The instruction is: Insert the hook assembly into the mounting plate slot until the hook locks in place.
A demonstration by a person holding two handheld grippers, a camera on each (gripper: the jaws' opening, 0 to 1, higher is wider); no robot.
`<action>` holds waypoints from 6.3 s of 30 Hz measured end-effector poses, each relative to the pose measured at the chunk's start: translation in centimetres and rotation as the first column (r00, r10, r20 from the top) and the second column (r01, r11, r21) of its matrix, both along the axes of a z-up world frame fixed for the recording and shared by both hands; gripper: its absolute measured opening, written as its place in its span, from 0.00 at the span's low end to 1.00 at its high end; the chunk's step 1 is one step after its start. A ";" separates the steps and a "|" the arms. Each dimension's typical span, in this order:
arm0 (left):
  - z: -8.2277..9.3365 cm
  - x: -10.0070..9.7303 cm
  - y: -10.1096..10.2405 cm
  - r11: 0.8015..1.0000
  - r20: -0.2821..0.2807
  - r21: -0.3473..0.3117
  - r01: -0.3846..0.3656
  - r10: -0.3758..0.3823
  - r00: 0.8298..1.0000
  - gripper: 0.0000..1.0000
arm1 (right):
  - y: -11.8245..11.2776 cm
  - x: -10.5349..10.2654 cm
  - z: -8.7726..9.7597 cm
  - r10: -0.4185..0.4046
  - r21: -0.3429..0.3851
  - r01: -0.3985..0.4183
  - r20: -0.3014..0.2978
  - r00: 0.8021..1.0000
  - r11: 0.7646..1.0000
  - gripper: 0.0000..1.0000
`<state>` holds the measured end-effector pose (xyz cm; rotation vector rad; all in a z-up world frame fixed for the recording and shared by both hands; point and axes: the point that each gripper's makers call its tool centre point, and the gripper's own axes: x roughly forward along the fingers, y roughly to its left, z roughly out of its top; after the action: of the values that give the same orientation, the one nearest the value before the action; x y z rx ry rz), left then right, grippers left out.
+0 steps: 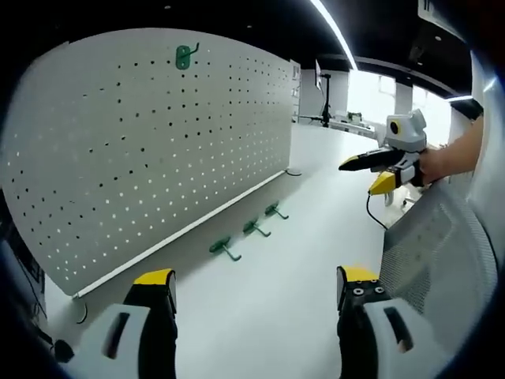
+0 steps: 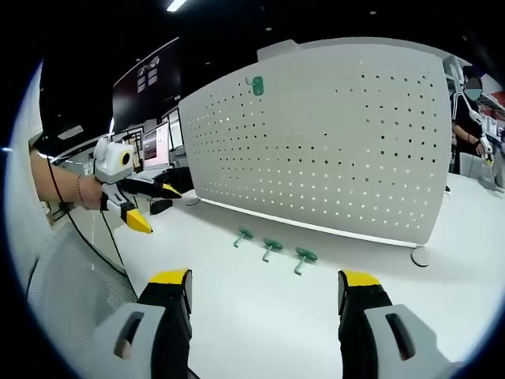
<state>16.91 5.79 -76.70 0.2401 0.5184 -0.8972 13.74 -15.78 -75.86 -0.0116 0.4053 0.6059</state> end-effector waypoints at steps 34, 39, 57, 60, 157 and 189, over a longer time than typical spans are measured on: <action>-3.9 3.0 -1.8 0.957 -0.127 0.175 0.230 -0.210 0.969 0.88 | -0.1 -0.1 -0.7 0.008 -0.027 -0.008 -0.014 1.000 1.000 0.74; -4.7 3.2 -1.9 0.943 -0.145 0.202 0.263 -0.237 0.961 0.88 | 0.0 -0.2 -0.7 0.009 -0.031 -0.009 -0.015 1.000 0.999 0.74; -7.0 4.4 -1.6 0.889 -0.219 0.285 0.358 -0.303 0.928 0.88 | -0.1 -0.2 -0.9 0.005 -0.039 -0.005 -0.021 1.000 0.999 0.74; -7.3 4.5 -1.7 0.878 -0.230 0.296 0.377 -0.318 0.920 0.88 | -0.2 -0.1 -0.9 0.003 -0.040 -0.004 -0.020 1.000 0.999 0.74; -11.5 9.7 -4.4 0.650 -0.330 0.475 0.594 -0.494 0.805 0.34 | -0.3 -0.2 -1.2 -0.001 -0.042 0.000 -0.036 0.999 0.999 0.70; -11.5 11.0 -4.8 0.706 -0.303 0.497 0.504 -0.403 0.864 0.10 | -0.4 -0.2 -1.3 -0.006 -0.046 0.004 -0.037 0.999 0.999 0.69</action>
<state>27.88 1.02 -88.16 0.8742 0.9118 -1.2431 13.56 -16.18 -77.13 -0.0433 0.4550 0.5925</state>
